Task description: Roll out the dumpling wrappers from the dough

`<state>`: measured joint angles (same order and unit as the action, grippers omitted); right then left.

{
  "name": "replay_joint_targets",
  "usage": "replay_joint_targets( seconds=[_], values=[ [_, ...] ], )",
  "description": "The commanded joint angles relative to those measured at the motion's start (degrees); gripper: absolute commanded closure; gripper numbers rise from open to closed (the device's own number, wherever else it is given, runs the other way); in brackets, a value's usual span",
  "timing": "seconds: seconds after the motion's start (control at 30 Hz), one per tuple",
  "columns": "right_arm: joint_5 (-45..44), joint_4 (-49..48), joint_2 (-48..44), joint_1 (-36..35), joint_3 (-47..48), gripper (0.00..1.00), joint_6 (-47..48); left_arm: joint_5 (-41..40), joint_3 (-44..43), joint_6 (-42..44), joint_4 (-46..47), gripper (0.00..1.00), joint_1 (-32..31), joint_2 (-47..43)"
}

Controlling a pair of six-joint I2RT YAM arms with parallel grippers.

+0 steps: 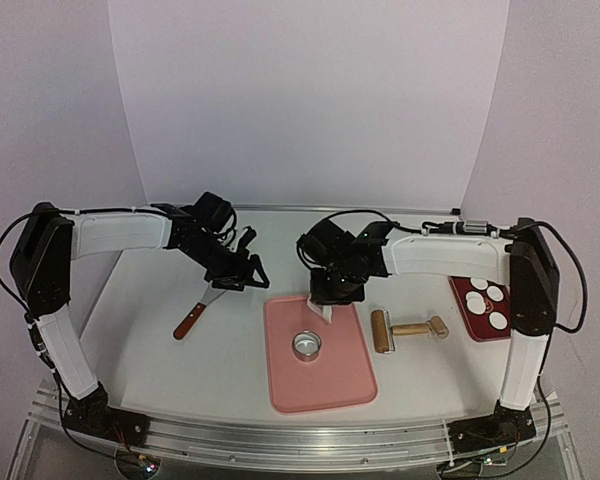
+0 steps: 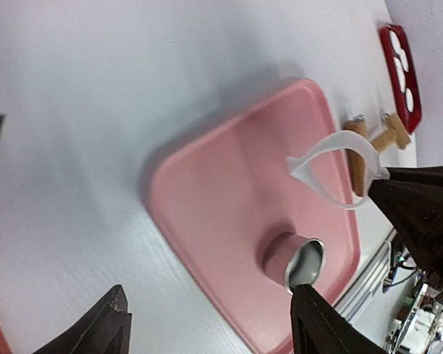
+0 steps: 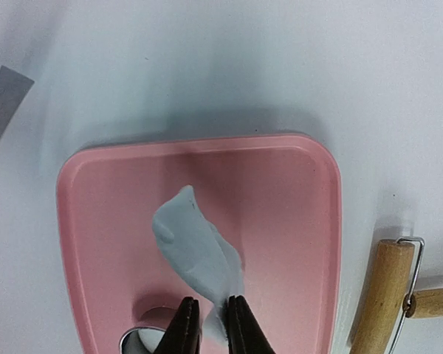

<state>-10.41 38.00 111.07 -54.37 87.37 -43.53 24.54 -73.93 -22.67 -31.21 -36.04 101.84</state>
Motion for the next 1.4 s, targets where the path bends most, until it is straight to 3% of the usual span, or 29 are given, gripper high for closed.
replay_joint_targets(
  seconds=[0.0, 0.07, 0.23, 0.37, 0.63, 0.9, 1.37],
  values=[
    [1.1, 0.6, 1.3, 1.5, 1.8, 0.82, -0.1, -7.0, 0.3, 0.8, -5.2, 0.27, 3.5, -2.2],
    [1.5, 0.6, 1.5, 1.9, 1.9, 0.76, -0.1, -8.4, 0.5, 1.6, -6.9, 0.26, 5.3, -2.3],
    [1.4, 0.8, 0.9, 2.2, 2.5, 0.47, 1.6, -11.5, 0.4, 3.8, -9.2, 0.25, 7.5, -3.3],
    [1.5, 3.4, 0.3, 2.2, 4.5, 0.38, 4.9, -11.4, 1.5, 3.3, -10.0, 0.24, 9.6, -3.8],
    [18.2, 4.0, 0.7, 0.2, 4.3, 0.44, 16.8, -5.8, 5.0, -1.0, -5.8, 0.24, 10.3, -5.9],
    [17.8, 4.3, 0.3, -2.0, -1.5, 0.56, 8.1, -4.6, 8.9, -3.0, -3.8, 0.24, 10.3, -8.2],
    [19.2, 4.3, 6.0, -2.5, -0.2, 0.61, 6.3, -3.5, 12.0, -3.3, -3.6, 0.24, 10.3, -10.2]
  ],
)
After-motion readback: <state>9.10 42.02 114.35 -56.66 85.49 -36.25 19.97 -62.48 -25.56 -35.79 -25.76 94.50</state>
